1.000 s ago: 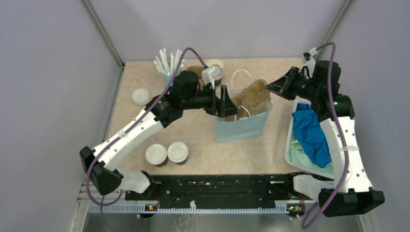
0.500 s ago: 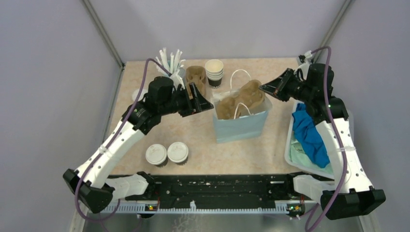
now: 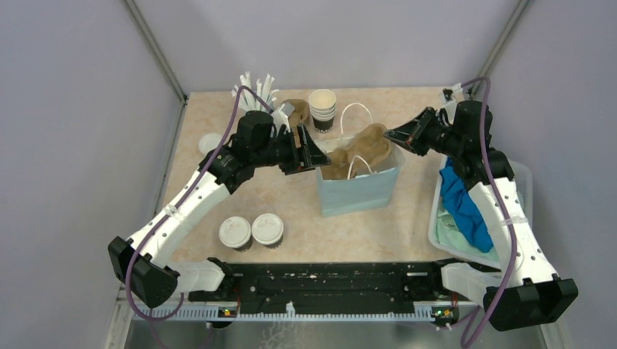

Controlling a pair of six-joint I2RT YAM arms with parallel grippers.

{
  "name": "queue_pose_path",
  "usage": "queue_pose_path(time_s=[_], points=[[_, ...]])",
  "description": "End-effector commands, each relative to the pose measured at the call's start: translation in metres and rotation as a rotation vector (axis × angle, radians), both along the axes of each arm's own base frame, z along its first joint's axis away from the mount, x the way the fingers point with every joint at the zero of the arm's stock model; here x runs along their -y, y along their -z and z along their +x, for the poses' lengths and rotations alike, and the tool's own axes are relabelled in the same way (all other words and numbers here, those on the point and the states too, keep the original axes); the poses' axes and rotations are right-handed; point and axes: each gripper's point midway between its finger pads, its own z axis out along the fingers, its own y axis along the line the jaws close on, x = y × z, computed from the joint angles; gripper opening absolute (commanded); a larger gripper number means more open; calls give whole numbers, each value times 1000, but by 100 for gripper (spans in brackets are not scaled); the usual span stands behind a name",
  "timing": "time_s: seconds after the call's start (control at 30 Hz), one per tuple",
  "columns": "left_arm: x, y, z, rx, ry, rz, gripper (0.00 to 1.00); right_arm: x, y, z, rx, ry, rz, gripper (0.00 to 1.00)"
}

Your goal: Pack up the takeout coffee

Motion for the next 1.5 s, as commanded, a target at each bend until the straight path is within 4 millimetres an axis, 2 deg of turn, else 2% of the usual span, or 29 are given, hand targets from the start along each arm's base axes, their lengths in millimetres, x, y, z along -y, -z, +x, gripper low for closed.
queue_pose_path(time_s=[0.0,0.27,0.3,0.37,0.4,0.43,0.5,0.6,0.67,0.7,0.83,0.97,1.07,1.17,1.27,1.33,1.37,1.43,1.47], points=[[5,-13,1,45,27,-39,73,-6,-22,-4,75,-14,37,0],[2,-17,-2,50,31,-27,74,-5,-13,-5,56,-8,28,0],[0,-17,-2,55,27,-22,73,-1,-9,-6,41,1,-3,6],[-5,-21,-5,67,17,-12,73,20,5,-8,-7,49,-179,36],[-8,-24,-6,78,12,-4,74,33,12,-13,-16,43,-299,47],[-13,-26,-7,85,-3,8,74,44,8,-19,-18,46,-387,55],[-22,-31,-10,112,-23,36,75,75,-7,-31,-8,103,-562,66],[-37,-33,-15,135,-49,88,76,93,-29,-40,59,130,-662,74],[-43,-29,-19,131,-53,112,77,89,-30,-39,93,110,-657,75],[-44,-27,-20,125,-50,117,77,87,-24,-37,95,97,-655,77],[-33,-27,-20,112,-10,89,81,74,-5,-30,71,26,-629,80],[-22,-18,-3,51,-19,116,77,60,0,-15,74,0,-667,81],[-17,-10,13,16,-63,167,77,52,16,-5,32,-13,-788,83],[-11,3,23,-13,-89,243,73,47,28,0,-5,-12,-921,80],[-9,15,28,-37,-103,316,62,31,35,4,3,-36,-959,65],[-11,17,32,-21,-118,353,52,25,41,7,0,-36,-971,43],[-12,16,34,-9,-120,363,42,23,43,8,-10,-34,-984,27],[-13,3,38,29,-125,375,19,21,39,8,-12,-29,-1017,11],[-14,-2,40,43,-131,390,11,20,30,8,3,-21,-1026,2]])
